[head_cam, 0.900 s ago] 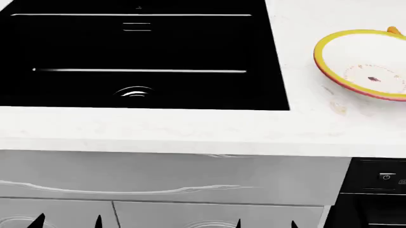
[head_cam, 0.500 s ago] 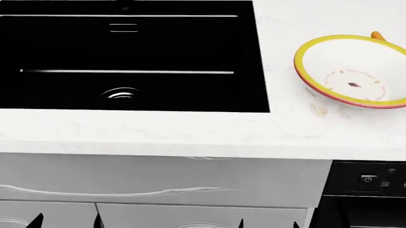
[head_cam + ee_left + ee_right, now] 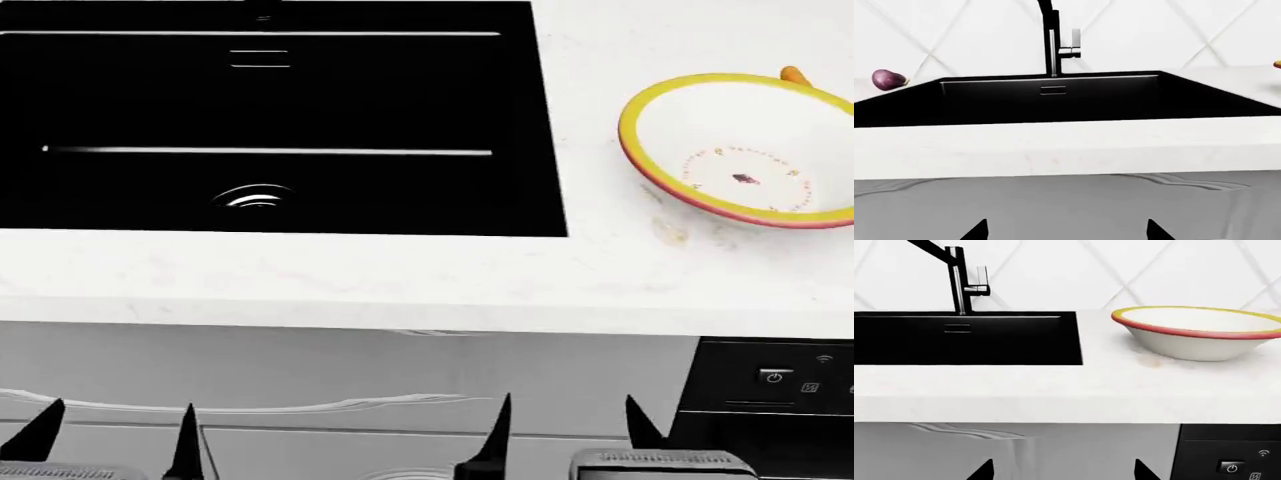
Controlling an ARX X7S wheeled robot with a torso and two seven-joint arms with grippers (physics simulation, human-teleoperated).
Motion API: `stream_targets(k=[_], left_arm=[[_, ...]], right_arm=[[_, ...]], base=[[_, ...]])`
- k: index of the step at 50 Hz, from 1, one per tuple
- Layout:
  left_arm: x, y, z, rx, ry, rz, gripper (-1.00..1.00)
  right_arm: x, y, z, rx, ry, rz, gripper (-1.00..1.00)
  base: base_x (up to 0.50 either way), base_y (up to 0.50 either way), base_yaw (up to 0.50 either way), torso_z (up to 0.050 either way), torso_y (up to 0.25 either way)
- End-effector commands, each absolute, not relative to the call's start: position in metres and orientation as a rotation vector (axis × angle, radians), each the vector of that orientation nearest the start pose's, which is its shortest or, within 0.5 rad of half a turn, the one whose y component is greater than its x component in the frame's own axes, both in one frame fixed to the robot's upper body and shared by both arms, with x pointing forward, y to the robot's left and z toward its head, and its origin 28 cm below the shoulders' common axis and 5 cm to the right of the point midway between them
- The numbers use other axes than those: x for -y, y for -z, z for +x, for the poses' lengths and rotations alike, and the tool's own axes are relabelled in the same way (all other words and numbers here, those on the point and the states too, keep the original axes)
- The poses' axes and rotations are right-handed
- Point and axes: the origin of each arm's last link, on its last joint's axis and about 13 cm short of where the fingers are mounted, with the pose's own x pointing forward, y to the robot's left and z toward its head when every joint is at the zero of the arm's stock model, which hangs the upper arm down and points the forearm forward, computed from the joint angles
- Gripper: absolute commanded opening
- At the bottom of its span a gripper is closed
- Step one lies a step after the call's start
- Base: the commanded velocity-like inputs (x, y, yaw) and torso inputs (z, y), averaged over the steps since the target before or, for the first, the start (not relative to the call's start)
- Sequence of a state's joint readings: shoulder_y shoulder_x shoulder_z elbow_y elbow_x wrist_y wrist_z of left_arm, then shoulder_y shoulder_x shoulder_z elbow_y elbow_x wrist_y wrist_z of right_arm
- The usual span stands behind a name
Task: There is a mixed pile of frozen fruits and vegetables on the counter. Locate all the frozen vegetables and place the items in a bowl on the counter. Take all the frozen fruits and defrost them in a running sink.
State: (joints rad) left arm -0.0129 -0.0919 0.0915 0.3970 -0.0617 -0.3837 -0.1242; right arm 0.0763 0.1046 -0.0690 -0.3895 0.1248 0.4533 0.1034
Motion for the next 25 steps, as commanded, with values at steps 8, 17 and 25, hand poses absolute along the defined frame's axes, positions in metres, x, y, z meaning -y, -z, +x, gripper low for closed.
stream_targets(k=[8,17,25], left_arm=[[-0.207,-0.135,0.187,0.022,0.022,-0.015,1.0],[-0.207,-0.132,0.185,0.072,0.042,0.015,1.0],[-0.21,-0.134,0.187,0.077,0.04,-0.001,1.0]], right_arm=[[0.108,-0.153,0.193,0.056,-0.02,-0.023,1.0],[0.111,-0.152,0.194,0.053,-0.004,-0.033,1.0],[0.114,-0.155,0.193,0.066,0.016,-0.057,1.0]], base=[[0.0,0.0,0.0,0.0,0.0],[0.0,0.0,0.0,0.033,0.0],[0.0,0.0,0.0,0.05,0.0]])
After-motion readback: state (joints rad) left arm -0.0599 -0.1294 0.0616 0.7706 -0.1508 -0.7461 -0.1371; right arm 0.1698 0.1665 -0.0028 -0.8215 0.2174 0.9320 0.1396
